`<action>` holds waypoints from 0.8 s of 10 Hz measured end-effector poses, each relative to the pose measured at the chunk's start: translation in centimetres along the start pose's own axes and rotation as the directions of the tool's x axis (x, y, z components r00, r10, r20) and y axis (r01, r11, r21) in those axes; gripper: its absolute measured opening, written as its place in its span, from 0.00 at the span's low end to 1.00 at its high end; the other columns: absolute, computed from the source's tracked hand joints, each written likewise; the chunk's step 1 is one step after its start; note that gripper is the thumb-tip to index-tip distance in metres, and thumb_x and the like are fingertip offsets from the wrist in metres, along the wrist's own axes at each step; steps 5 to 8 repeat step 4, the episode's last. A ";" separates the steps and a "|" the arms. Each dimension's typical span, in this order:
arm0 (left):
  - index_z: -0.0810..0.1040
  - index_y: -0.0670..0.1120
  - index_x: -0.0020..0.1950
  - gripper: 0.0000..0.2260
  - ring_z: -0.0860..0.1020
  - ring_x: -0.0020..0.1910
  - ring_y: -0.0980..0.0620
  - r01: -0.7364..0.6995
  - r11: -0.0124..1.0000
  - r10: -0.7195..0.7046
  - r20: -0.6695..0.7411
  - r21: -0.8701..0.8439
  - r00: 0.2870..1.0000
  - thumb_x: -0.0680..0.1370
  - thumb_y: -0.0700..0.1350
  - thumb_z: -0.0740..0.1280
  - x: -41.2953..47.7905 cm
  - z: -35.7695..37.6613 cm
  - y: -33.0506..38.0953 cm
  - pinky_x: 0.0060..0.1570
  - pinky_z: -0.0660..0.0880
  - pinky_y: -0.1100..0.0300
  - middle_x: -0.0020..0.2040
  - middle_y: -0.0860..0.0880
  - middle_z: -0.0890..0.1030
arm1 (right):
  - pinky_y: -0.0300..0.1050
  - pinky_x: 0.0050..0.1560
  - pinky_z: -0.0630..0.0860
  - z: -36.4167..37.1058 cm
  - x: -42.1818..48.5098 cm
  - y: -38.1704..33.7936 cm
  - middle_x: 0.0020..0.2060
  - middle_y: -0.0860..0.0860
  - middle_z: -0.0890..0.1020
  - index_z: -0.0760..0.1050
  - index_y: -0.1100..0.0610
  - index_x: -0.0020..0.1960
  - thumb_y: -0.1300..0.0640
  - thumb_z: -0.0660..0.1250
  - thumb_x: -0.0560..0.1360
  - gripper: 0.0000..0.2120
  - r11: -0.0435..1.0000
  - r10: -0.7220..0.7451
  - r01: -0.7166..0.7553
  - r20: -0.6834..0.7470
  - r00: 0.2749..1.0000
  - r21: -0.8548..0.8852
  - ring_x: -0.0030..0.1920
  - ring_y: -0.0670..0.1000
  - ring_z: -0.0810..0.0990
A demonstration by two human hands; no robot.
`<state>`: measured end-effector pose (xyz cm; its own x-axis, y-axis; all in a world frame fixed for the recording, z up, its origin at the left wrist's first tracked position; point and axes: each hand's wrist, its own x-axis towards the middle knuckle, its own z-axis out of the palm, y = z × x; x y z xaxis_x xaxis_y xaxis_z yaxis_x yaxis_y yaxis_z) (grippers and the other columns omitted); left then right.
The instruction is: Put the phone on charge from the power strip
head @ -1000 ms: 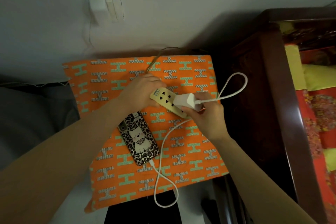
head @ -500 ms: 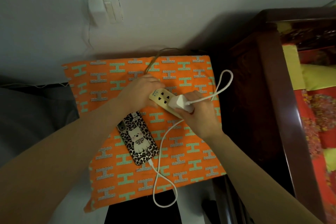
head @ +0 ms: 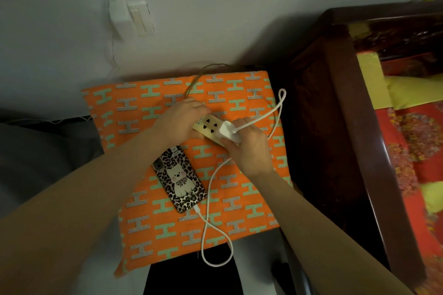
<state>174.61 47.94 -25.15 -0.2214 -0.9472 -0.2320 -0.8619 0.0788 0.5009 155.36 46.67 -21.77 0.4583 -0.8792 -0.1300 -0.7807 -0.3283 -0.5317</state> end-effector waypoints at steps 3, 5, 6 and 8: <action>0.68 0.45 0.68 0.32 0.67 0.66 0.46 -0.022 0.990 0.022 0.004 0.138 1.000 0.68 0.53 0.73 -2.9 -7.6 3.1 0.62 0.69 0.49 0.67 0.45 0.71 | 0.52 0.50 0.76 -7.6 -1.5 -2.1 0.62 0.54 0.74 0.68 0.55 0.65 0.43 0.71 0.69 0.29 0.969 0.185 -0.140 0.223 0.957 -0.203 0.60 0.57 0.74; 0.67 0.44 0.70 0.32 0.68 0.67 0.45 0.040 0.993 -0.030 -0.085 0.113 0.996 0.69 0.53 0.72 -5.6 -12.5 5.2 0.64 0.67 0.51 0.68 0.44 0.71 | 0.53 0.49 0.76 -11.7 -2.5 -4.7 0.60 0.54 0.76 0.71 0.54 0.62 0.43 0.65 0.73 0.22 0.966 0.094 -0.053 0.154 0.984 -0.253 0.59 0.58 0.74; 0.67 0.44 0.70 0.32 0.68 0.67 0.45 0.040 0.993 -0.030 -0.085 0.113 0.996 0.69 0.53 0.72 -5.6 -12.5 5.2 0.64 0.67 0.51 0.68 0.44 0.71 | 0.53 0.49 0.76 -11.7 -2.5 -4.7 0.60 0.54 0.76 0.71 0.54 0.62 0.43 0.65 0.73 0.22 0.966 0.094 -0.053 0.154 0.984 -0.253 0.59 0.58 0.74; 0.67 0.44 0.70 0.32 0.68 0.67 0.45 0.040 0.993 -0.030 -0.085 0.113 0.996 0.69 0.53 0.72 -5.6 -12.5 5.2 0.64 0.67 0.51 0.68 0.44 0.71 | 0.53 0.49 0.76 -11.7 -2.5 -4.7 0.60 0.54 0.76 0.71 0.54 0.62 0.43 0.65 0.73 0.22 0.966 0.094 -0.053 0.154 0.984 -0.253 0.59 0.58 0.74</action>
